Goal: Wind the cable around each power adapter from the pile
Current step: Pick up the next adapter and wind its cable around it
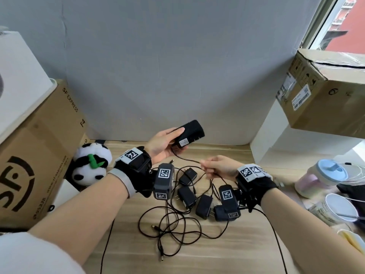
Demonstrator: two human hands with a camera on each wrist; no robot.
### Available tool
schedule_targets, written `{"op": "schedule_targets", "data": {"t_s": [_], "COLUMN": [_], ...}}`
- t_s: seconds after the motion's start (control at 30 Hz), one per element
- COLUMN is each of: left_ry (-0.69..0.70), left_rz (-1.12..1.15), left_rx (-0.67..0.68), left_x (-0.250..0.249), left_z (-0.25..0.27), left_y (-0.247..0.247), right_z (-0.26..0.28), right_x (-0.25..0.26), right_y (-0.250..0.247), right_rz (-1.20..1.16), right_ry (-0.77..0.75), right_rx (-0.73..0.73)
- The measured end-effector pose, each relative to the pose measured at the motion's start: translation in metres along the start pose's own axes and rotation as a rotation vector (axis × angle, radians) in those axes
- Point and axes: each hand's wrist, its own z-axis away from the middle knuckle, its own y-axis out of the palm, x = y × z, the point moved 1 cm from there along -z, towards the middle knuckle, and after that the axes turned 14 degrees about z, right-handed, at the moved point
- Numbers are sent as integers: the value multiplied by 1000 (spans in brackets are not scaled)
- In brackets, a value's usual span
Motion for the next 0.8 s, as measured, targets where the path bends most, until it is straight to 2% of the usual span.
{"op": "schedule_targets", "data": {"t_s": [0.1, 0.17, 0.27, 0.33, 0.5, 0.6, 0.7, 0.8], "left_ry": [-30, -14, 34, 74, 121, 59, -3, -37], "left_rz": [-138, -302, -627, -683, -545, -322, -45, 73], "left_rx": [36, 32, -19, -70, -249, -325, -356, -338], "left_x": [1, 6, 12, 17, 23, 23, 20, 18], "left_z": [5, 4, 0, -5, -15, -18, -15, -11], "left_y": [3, 6, 9, 9, 9, 7, 6, 4], "right_z": [3, 3, 4, 7, 16, 16, 15, 13], "right_x": [1, 10, 31, 43, 52, 42, 28, 17], "right_y": [-21, -29, -33, -30, -14, -8, -5, -4], "right_rz": [-23, -17, -48, -17, 234, 298, 277, 267], "right_ry": [90, 96, 9, -71, -183, -177, -165, -164], "right_rx": [-138, -221, -310, -320, -230, -159, -136, -154]}}
